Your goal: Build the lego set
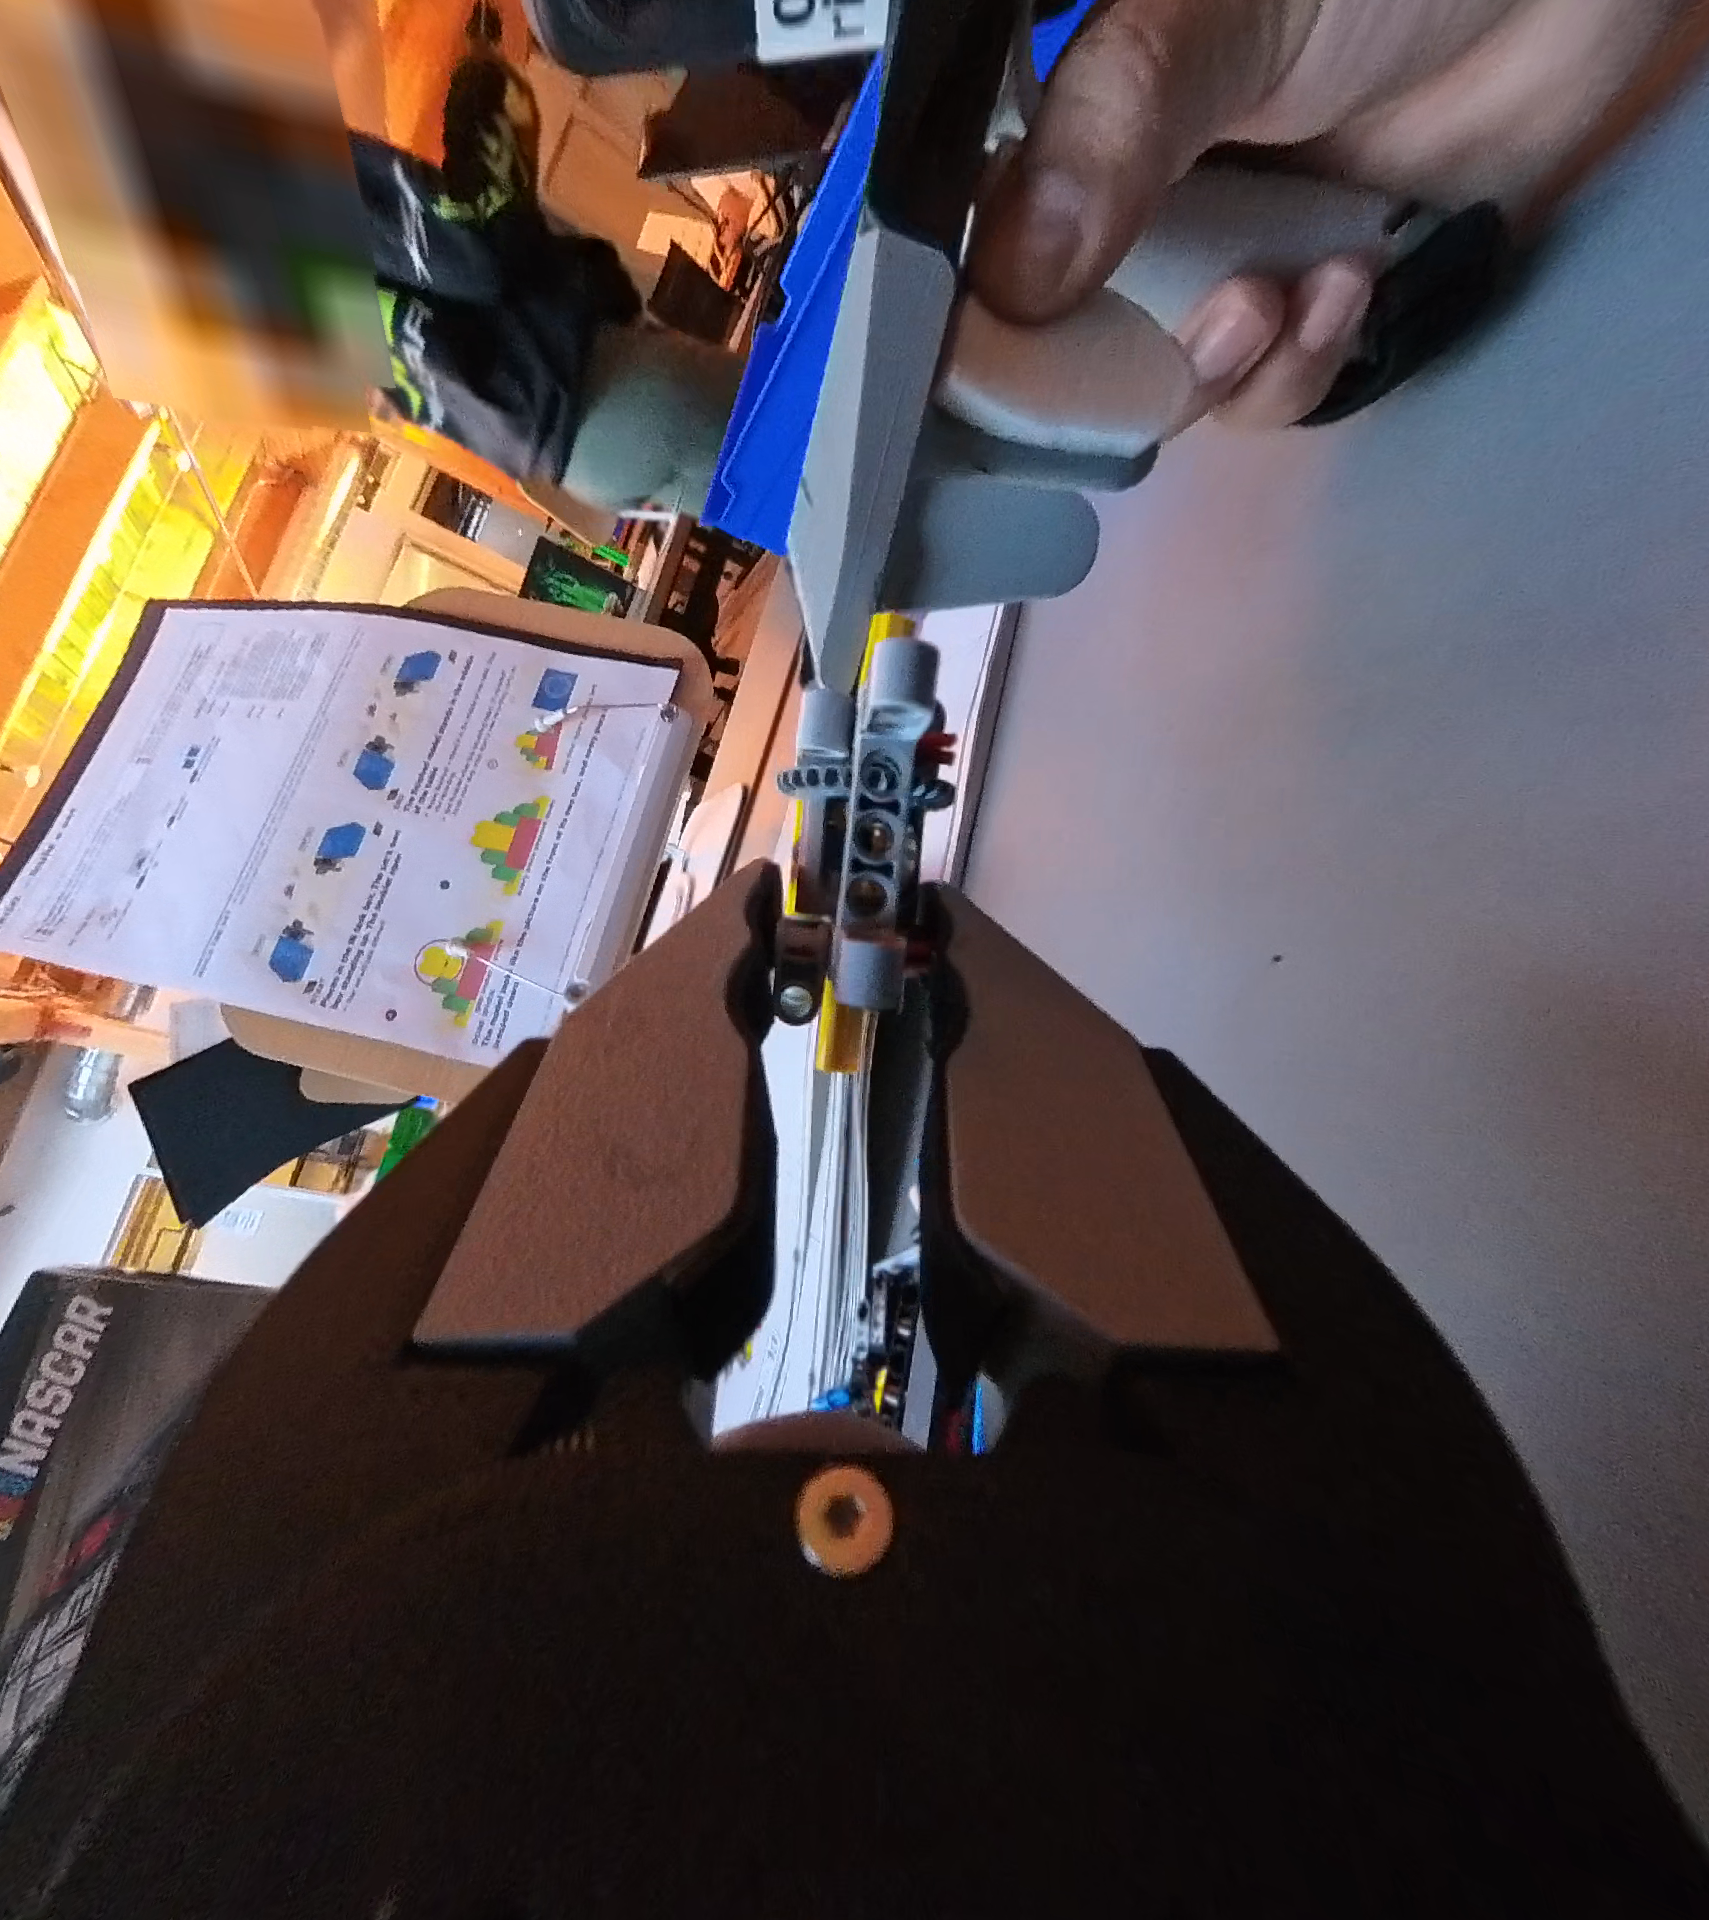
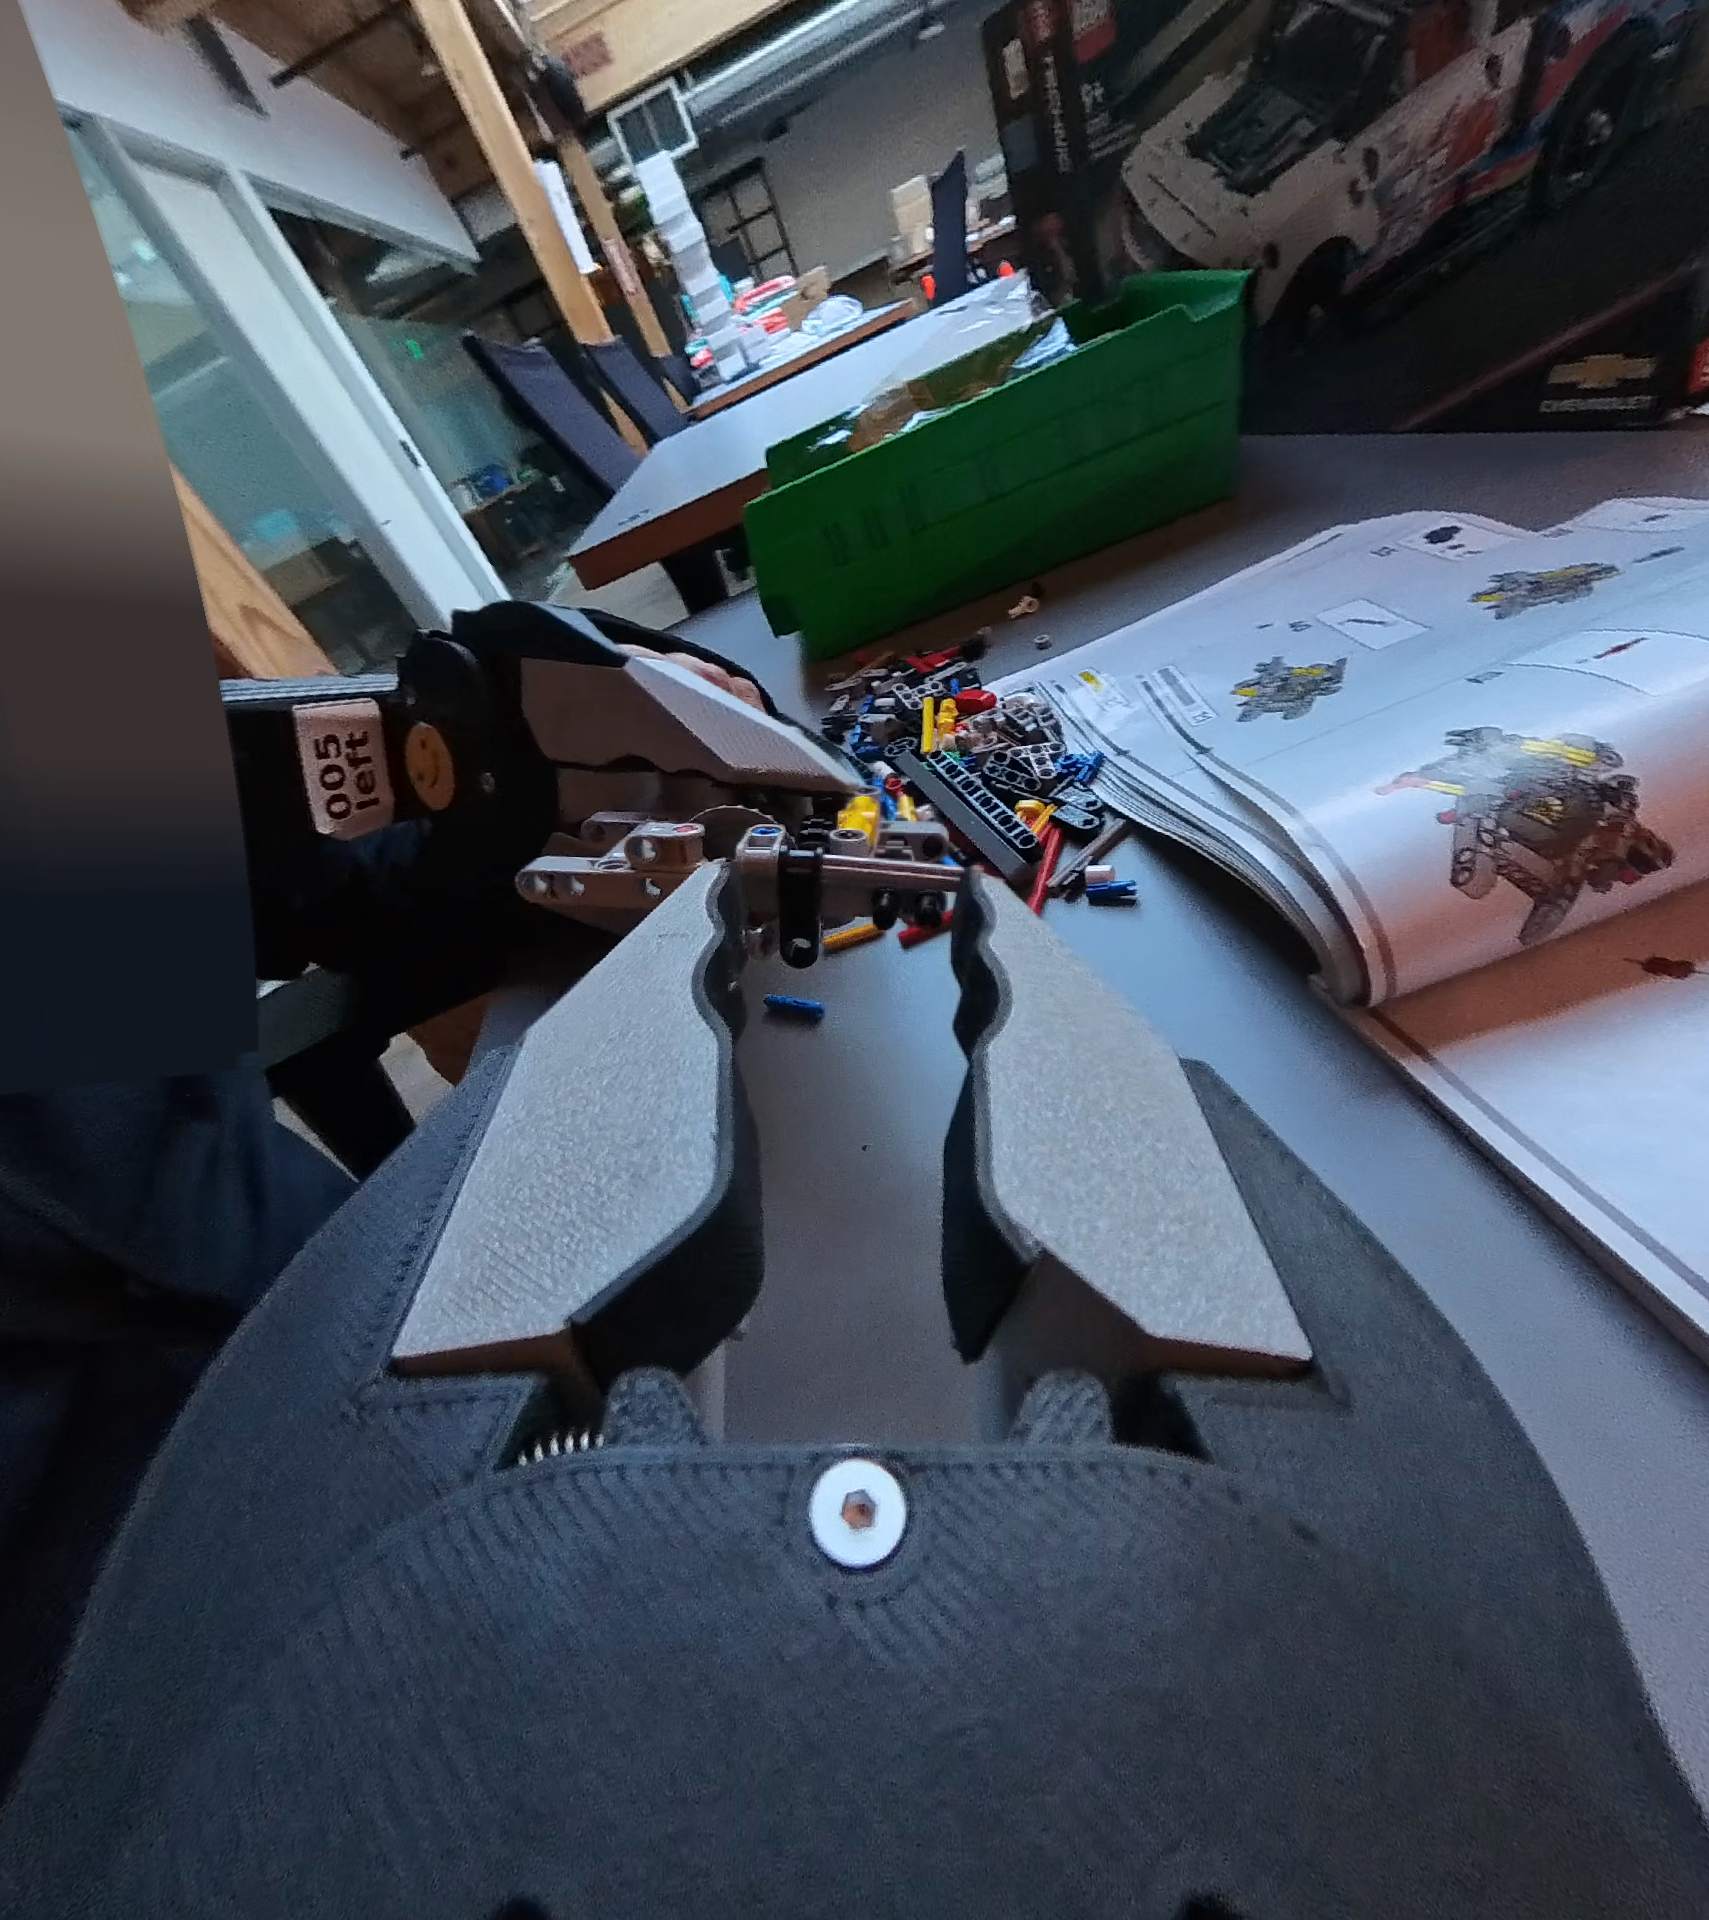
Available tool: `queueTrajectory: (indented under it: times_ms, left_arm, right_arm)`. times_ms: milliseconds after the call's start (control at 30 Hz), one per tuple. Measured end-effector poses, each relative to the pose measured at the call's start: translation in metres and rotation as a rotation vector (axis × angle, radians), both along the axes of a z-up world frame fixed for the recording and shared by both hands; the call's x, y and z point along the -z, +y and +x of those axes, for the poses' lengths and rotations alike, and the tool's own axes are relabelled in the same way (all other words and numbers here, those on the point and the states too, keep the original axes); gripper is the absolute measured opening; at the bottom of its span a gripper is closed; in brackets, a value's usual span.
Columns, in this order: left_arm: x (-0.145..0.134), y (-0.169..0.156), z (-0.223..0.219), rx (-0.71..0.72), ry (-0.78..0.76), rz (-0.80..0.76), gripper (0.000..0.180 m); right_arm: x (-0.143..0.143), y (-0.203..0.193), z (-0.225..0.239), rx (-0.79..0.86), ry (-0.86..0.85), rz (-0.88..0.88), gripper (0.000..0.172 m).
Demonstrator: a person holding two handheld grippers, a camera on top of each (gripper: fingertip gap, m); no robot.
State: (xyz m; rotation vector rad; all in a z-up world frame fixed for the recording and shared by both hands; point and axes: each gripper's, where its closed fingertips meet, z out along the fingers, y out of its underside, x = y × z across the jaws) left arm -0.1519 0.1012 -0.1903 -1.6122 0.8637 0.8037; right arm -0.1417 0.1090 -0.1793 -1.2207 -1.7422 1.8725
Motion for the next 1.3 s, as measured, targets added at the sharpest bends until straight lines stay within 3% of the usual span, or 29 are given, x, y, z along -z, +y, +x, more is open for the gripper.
queueTrajectory:
  times_ms: [167,367,500,600,667,733,767,833,1000,1100,1300]
  left_arm:
    - [0.0,0.001,-0.001,-0.04,0.011,0.0,0.023]
    - [0.003,-0.001,-0.002,-0.021,-0.007,-0.014,0.023]
    - [0.008,0.001,0.002,0.002,-0.036,-0.045,0.023]
    - [0.009,0.002,0.002,0.02,-0.058,-0.05,0.023]
    - [0.006,0.001,0.005,0.071,-0.148,-0.034,0.024]
    - [-0.004,-0.001,0.01,0.166,-0.321,-0.014,0.024]
    - [-0.008,-0.003,0.009,0.195,-0.406,-0.009,0.024]
    - [-0.016,-0.005,0.006,0.228,-0.477,0.011,0.024]
    - [-0.017,-0.014,0.032,0.382,-0.504,-0.013,0.023]
    - [-0.015,-0.013,0.033,0.388,-0.495,-0.018,0.023]
    - [-0.022,-0.016,0.03,0.411,-0.555,0.0,0.024]
  right_arm:
    - [-0.002,0.0,0.001,0.02,0.007,0.046,0.037]
    - [0.002,-0.004,0.003,0.022,0.049,0.235,0.039]
    - [0.005,0.001,-0.001,-0.054,-0.046,-0.01,0.038]
    - [0.009,0.003,-0.001,-0.065,-0.064,-0.026,0.038]
    - [0.006,0.002,0.001,-0.084,-0.059,-0.04,0.038]
    - [-0.003,0.006,0.005,-0.111,-0.018,-0.056,0.027]
    - [-0.006,0.011,0.004,-0.086,0.005,-0.046,0.035]
    - [-0.012,0.018,0.006,-0.06,0.046,-0.019,0.032]
    - [-0.016,0.016,0.011,-0.084,0.081,0.002,0.029]
    - [-0.019,-0.001,0.023,-0.214,0.076,-0.044,0.018]
    - [-0.018,-0.006,0.027,-0.248,0.071,-0.043,0.017]
